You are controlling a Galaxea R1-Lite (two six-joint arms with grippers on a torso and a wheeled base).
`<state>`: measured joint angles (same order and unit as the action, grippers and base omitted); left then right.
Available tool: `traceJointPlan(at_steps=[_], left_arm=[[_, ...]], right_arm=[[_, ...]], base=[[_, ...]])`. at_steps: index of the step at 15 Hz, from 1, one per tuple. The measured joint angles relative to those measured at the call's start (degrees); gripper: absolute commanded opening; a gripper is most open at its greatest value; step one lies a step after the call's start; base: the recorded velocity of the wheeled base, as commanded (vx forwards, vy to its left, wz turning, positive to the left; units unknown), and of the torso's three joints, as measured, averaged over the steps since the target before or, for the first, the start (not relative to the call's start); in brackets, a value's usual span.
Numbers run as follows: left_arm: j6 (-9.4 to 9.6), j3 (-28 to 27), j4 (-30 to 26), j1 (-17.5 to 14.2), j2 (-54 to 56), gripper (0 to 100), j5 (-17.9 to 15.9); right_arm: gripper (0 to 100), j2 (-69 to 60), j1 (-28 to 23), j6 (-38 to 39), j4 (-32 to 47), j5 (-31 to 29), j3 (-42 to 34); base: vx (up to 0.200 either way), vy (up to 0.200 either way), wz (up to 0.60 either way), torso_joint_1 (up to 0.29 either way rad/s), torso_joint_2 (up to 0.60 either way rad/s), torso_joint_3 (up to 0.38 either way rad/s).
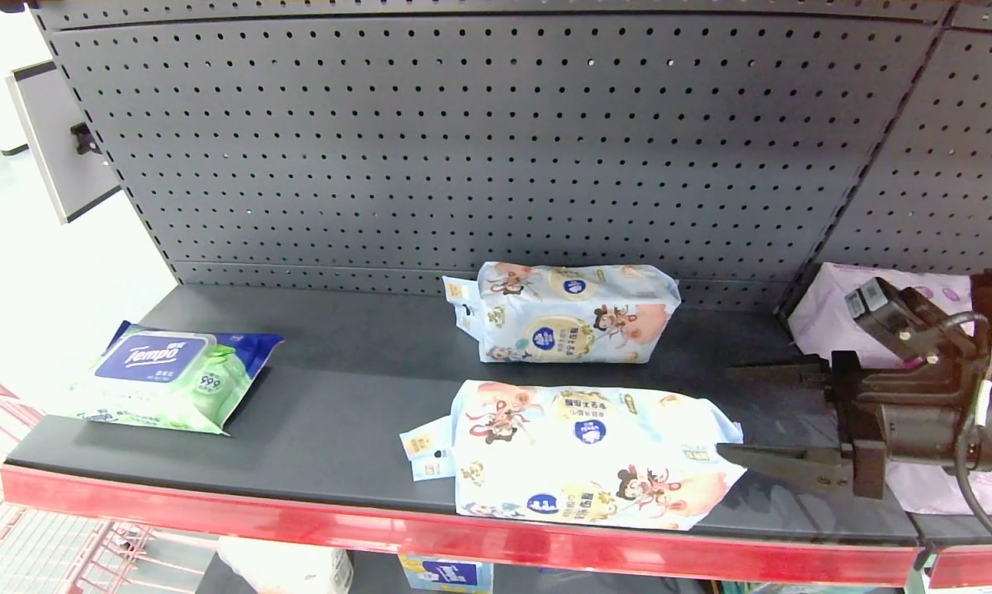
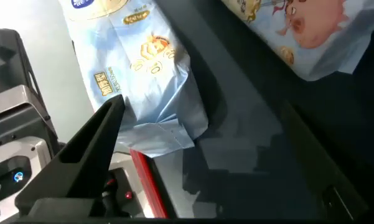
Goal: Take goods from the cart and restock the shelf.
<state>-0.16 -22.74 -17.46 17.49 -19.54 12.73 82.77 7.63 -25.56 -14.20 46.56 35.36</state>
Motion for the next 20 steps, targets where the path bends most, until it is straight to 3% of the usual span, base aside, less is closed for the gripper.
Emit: traceJointPlan(at_steps=[8,15,20], left_arm=[[0.00,0.5,-0.1,0.0,0.2,100,0.0],[0.00,1.2,-0.1,0.0,0.6,100,0.0],[0.00,1.4,-5.1,0.0,4.3,100,0.0]], right_arm=[[100,-1.4,0.4,4.7,0.0,-0.2,2.1],[100,-7.5,6.8,6.3,0.2,-2.2,-3.4],[100,-5.4,8.1,5.3,0.0,-4.4,-1.7]], base=[[0.000,0.000,0.00,0.000,0.00,0.000],[0.000,0.000,0.00,0.000,0.00,0.000],[0.000,0.000,0.00,0.000,0.00,0.000]])
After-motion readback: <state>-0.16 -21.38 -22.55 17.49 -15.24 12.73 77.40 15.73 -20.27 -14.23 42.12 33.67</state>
